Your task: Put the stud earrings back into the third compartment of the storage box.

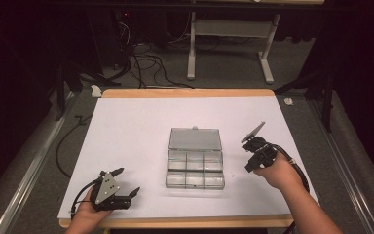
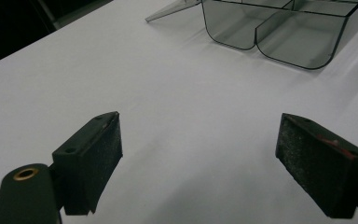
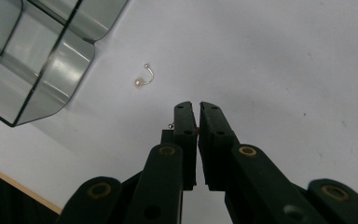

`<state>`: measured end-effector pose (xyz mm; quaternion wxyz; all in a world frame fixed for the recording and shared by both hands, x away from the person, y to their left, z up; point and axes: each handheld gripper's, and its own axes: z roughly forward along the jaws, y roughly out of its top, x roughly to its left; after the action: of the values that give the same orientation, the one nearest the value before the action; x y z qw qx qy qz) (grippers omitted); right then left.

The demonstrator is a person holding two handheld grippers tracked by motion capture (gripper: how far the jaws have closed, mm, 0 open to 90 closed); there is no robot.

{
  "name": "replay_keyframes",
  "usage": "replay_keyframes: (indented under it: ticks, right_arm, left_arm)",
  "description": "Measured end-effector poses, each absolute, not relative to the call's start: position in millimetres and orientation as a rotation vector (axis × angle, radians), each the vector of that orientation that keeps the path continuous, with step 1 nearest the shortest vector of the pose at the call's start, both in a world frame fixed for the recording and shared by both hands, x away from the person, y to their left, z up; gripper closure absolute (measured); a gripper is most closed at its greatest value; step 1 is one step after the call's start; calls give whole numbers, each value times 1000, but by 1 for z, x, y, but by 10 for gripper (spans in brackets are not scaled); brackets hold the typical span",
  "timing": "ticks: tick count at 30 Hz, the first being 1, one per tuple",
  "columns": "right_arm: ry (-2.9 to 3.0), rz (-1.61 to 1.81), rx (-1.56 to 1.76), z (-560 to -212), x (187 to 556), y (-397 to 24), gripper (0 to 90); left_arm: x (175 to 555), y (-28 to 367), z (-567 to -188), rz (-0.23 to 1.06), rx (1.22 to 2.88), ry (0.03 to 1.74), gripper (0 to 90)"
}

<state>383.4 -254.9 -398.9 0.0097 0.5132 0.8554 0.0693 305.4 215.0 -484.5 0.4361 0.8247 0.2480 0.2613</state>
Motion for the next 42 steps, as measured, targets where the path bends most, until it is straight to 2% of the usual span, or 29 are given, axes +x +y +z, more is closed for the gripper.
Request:
replay_keyframes:
  ticks: [42]
  right_arm:
    - [2788, 261, 1395, -376, 407, -174, 868]
  left_arm:
    - [305, 215, -485, 646, 2043, 613, 151]
